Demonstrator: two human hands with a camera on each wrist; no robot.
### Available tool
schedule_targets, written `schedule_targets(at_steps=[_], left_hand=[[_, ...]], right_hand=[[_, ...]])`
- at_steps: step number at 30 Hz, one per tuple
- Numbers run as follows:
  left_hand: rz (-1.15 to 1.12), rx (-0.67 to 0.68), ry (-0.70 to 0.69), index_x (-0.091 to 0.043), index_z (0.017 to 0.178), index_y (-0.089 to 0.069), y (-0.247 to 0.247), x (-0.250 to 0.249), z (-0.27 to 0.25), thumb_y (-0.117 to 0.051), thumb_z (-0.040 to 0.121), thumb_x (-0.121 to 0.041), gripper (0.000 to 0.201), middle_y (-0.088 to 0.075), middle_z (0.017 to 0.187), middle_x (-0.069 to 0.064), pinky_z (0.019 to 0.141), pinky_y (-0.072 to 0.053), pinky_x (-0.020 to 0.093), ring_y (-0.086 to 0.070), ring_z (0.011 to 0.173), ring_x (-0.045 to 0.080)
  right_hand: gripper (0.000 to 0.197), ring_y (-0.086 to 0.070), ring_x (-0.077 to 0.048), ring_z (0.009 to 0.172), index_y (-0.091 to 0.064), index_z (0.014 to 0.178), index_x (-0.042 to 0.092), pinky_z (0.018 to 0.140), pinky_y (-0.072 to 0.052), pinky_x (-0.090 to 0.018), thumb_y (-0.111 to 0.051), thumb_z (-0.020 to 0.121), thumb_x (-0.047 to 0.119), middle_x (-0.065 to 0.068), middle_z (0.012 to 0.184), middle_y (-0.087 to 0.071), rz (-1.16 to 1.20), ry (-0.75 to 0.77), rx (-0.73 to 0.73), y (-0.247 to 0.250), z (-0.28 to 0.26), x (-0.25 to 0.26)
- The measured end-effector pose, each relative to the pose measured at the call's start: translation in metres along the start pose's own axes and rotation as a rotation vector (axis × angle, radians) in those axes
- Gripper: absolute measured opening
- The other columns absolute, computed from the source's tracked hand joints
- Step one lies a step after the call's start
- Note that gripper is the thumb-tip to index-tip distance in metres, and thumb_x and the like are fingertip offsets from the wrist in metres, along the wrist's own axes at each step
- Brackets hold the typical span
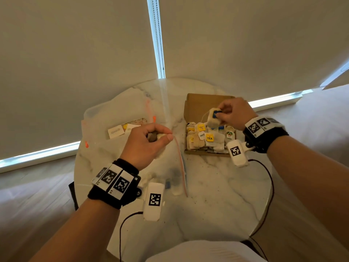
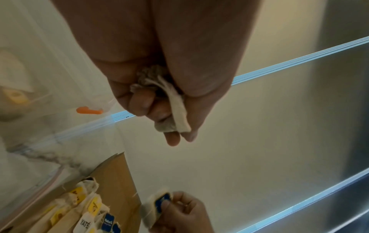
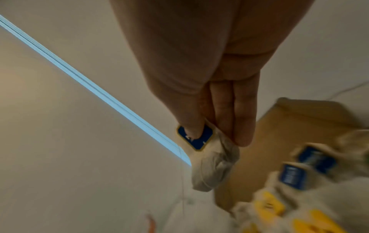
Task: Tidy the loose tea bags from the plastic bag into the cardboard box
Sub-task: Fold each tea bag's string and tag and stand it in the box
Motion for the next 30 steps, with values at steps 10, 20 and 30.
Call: schedule_targets(at_steps=[10,20,30], left_hand=[[-0.002,-0.027,0.121,-0.020,0.083,-0.075,-0.003,0.030,0.000,-0.077,0.084,-0.015,0.006,-0.062,0.064,-0.019,0.050,-0.040,0.010,-0.048,0.057,-0.001],[-0.039,-0.030,0.189,-0.020,0.084,-0.075,-0.017,0.036,0.002,-0.075,0.085,-0.014,0.006,-0.061,0.062,-0.005,0.045,-0.039,0.013,-0.044,0.050,0.001],[-0.212,-0.026,0.279,-0.018,0.098,-0.072,-0.020,0.043,-0.001,-0.053,0.101,-0.023,0.020,-0.075,0.091,0.001,0.055,-0.044,0.022,-0.062,0.083,0.007]], right_hand=[[0.012,-0.069,-0.024,0.071,-0.061,0.085,0.015,0.067,-0.060,-0.034,-0.071,0.087,0.008,-0.008,0.085,-0.069,-0.139,-0.318,0.207,-0.032,0.017,-0.113],[0.030,-0.059,-0.022,0.095,-0.062,0.101,0.016,0.078,-0.047,-0.031,-0.080,0.079,0.025,-0.005,0.104,-0.062,-0.480,-0.301,0.105,-0.043,0.025,-0.120],[0.019,-0.059,-0.025,0.091,-0.074,0.095,0.012,0.083,-0.051,-0.038,-0.056,0.093,0.019,-0.008,0.103,-0.064,-0.514,-0.077,0.115,-0.059,-0.001,-0.097]])
Point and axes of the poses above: each hand's wrist, its own z-axis towards the middle knuckle, its own y-axis out of the back of the hand, x = y × z, the point moved 9 cm from there along z, towards the middle knuckle
